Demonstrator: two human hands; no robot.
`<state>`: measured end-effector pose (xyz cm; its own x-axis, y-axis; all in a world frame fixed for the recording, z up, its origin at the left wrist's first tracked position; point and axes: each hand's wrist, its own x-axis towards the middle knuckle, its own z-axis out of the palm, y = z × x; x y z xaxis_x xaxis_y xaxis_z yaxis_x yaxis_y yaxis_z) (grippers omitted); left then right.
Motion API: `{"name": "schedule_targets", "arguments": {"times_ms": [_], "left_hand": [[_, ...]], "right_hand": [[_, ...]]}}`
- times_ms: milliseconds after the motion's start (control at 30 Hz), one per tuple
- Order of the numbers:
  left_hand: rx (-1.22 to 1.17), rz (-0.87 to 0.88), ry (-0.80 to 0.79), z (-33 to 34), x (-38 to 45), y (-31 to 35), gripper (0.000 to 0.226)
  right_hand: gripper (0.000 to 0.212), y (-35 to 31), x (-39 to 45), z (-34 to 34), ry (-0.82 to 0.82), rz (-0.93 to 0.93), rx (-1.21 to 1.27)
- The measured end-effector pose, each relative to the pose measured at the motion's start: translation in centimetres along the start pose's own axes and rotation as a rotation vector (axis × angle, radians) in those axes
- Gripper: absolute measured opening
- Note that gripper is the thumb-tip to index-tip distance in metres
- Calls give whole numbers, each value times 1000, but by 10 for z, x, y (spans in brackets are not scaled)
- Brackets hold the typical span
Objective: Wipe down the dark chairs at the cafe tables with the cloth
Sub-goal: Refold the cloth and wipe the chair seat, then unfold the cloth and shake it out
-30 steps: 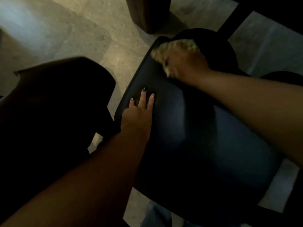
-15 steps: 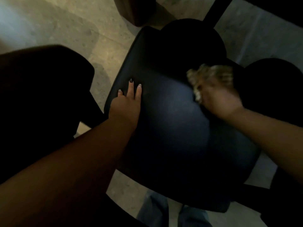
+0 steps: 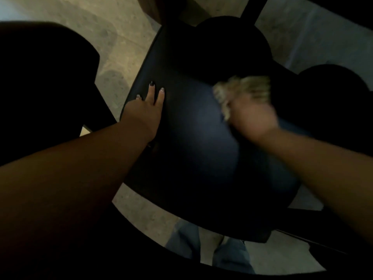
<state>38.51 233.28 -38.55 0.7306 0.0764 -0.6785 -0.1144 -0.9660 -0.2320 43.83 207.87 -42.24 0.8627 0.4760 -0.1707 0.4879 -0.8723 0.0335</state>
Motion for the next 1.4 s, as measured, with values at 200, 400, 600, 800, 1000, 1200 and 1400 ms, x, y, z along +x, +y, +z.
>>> {"name": "schedule_targets", "arguments": {"times_ms": [200,400,600,800,1000,1200,1400], "left_hand": [[22,-2,-7,-2,-1,-1,127],[-4,48,-90,-19,-8,-8,125],[-113,121,-199,-24,-23,-2,122],[-330,204,-117,2,-53,30,72],[-804,240,199,-40,-86,59,41],[-1272,70,479,-99,-152,74,32],[-1897,-75,598,-139,-250,86,28]], "right_hand": [[71,-33,-15,11,-50,549,129],[67,-111,-81,25,-217,-118,276],[53,-138,-108,15,-215,-257,248],[51,-180,-128,-12,-689,-471,319],[26,-144,-100,-63,-717,-438,569],[26,-50,-65,-163,-335,149,696],[28,-26,-126,-242,306,180,906]]}}
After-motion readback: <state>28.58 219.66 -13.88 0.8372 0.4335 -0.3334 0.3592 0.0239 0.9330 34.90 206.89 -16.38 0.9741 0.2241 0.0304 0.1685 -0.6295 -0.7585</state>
